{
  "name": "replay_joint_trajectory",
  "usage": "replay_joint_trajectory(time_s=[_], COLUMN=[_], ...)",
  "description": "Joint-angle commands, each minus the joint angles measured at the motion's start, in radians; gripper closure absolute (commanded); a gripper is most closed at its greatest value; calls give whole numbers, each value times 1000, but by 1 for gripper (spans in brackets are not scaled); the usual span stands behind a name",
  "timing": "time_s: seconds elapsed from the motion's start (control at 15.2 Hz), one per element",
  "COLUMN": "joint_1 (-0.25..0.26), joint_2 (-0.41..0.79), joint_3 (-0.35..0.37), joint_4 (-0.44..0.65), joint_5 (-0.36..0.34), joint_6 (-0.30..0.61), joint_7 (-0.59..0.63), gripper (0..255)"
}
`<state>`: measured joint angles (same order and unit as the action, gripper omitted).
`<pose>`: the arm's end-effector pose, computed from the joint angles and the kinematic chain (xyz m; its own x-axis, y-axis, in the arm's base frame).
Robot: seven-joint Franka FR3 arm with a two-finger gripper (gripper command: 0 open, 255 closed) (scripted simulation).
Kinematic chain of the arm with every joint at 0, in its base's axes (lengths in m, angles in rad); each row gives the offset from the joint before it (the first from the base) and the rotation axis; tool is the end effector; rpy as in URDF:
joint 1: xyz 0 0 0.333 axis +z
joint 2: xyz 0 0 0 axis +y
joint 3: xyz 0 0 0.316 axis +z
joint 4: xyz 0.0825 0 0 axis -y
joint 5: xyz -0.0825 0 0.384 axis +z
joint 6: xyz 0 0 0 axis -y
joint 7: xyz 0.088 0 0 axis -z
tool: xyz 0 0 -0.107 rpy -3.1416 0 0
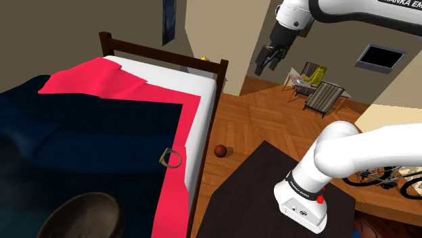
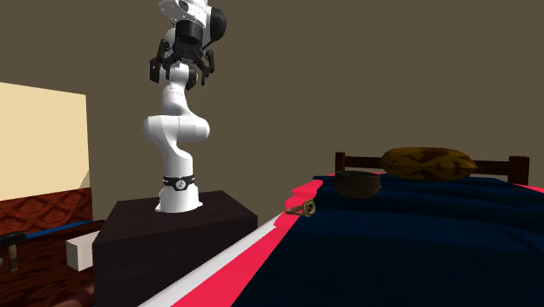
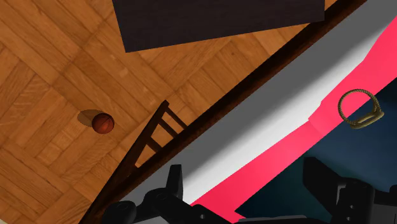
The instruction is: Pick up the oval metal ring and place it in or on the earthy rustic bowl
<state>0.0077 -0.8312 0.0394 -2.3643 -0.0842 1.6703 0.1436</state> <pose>0.3045 0.0103 0.6102 0.9839 -0.0964 0.1505 -0.1110 -0.9895 0.0924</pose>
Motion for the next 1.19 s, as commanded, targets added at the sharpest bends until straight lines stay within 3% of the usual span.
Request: replay_joint_trajectory(time_s=[0.0, 0.59, 1.12], joint_1=[0, 49, 82], joint_2=[0, 75, 250], joint_3=[0, 131, 265], joint_4=[0, -164, -221], joint_5=[0, 99, 164], joint_6=[0, 240, 482], joint_7=[0, 170, 324], gripper=[0, 0, 0])
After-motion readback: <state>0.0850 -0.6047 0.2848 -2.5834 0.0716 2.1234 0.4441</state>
